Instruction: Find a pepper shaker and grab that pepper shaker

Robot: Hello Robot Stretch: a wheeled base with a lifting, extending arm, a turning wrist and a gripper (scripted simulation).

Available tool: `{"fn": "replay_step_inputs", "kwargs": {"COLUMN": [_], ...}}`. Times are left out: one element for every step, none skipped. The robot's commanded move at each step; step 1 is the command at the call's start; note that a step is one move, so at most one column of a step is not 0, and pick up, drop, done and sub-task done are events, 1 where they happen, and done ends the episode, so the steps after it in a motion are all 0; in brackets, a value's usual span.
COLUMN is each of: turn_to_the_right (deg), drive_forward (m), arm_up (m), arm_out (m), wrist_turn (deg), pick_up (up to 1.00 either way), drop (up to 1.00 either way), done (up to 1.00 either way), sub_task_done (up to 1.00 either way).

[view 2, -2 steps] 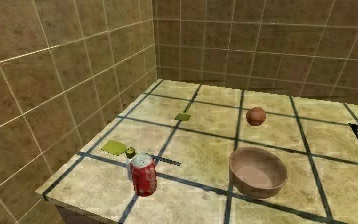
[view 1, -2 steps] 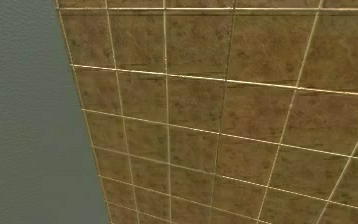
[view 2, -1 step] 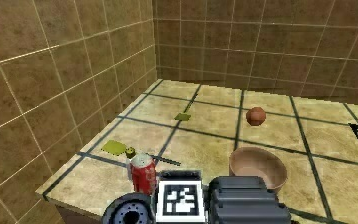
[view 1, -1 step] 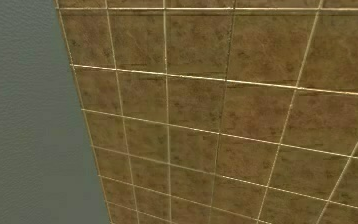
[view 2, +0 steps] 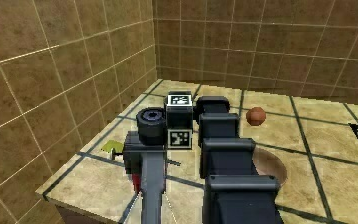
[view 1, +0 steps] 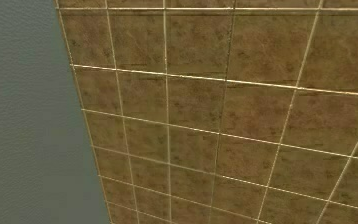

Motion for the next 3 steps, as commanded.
{"fn": "replay_step_inputs", "kwargs": {"turn_to_the_right": [0.0,0.0,0.0], "drive_forward": [0.0,0.0,0.0], "arm_up": [0.0,0.0,0.0], "arm_out": [0.0,0.0,0.0], "wrist_turn": [45.0,45.0,45.0], "pick_up": [0.0,0.0,0.0], "drop": [0.0,0.0,0.0], "done": [0.0,0.0,0.0], "sub_task_done": [0.0,0.0,0.0]}}
